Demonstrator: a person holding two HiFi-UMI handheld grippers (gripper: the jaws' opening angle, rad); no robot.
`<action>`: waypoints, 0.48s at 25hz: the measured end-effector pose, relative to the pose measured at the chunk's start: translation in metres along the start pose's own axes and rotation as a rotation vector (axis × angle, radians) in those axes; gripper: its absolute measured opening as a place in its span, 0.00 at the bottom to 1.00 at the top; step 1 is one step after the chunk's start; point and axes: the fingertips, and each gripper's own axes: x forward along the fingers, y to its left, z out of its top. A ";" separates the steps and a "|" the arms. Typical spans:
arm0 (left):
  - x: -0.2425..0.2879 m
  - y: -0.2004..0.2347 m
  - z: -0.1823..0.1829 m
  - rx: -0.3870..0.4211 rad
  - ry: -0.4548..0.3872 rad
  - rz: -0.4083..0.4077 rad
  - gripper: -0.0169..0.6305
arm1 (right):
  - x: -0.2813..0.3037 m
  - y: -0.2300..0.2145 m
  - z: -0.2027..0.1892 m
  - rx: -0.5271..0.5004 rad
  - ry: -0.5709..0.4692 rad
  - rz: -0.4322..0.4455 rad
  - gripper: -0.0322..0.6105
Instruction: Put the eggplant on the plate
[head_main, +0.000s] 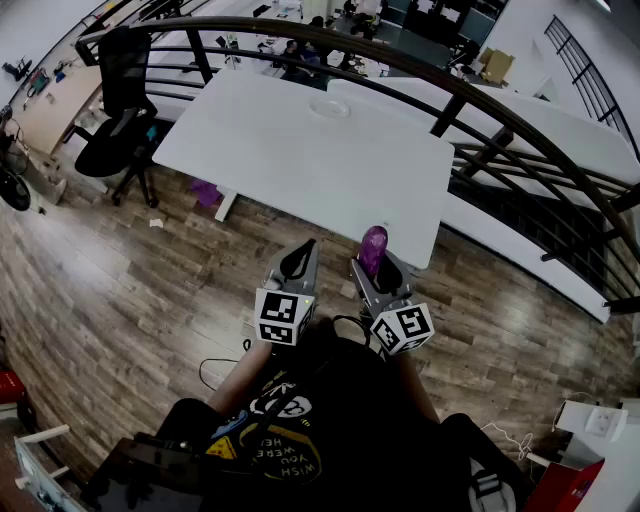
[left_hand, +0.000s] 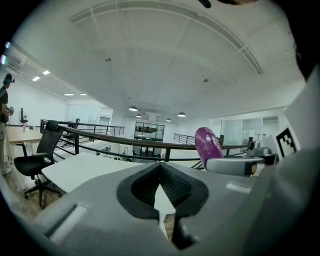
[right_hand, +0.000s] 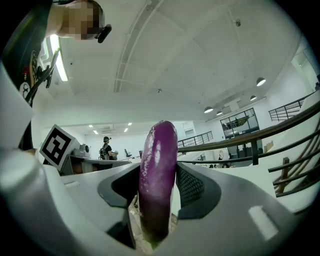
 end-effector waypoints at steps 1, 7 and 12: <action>0.000 0.001 0.000 0.000 0.000 -0.001 0.04 | 0.001 0.001 0.000 0.000 -0.001 0.001 0.38; -0.003 0.001 -0.001 -0.004 0.001 -0.006 0.04 | 0.000 0.005 -0.002 0.006 0.004 -0.001 0.38; -0.003 0.005 -0.006 -0.009 0.006 -0.012 0.03 | 0.002 0.007 -0.008 0.007 0.009 -0.005 0.38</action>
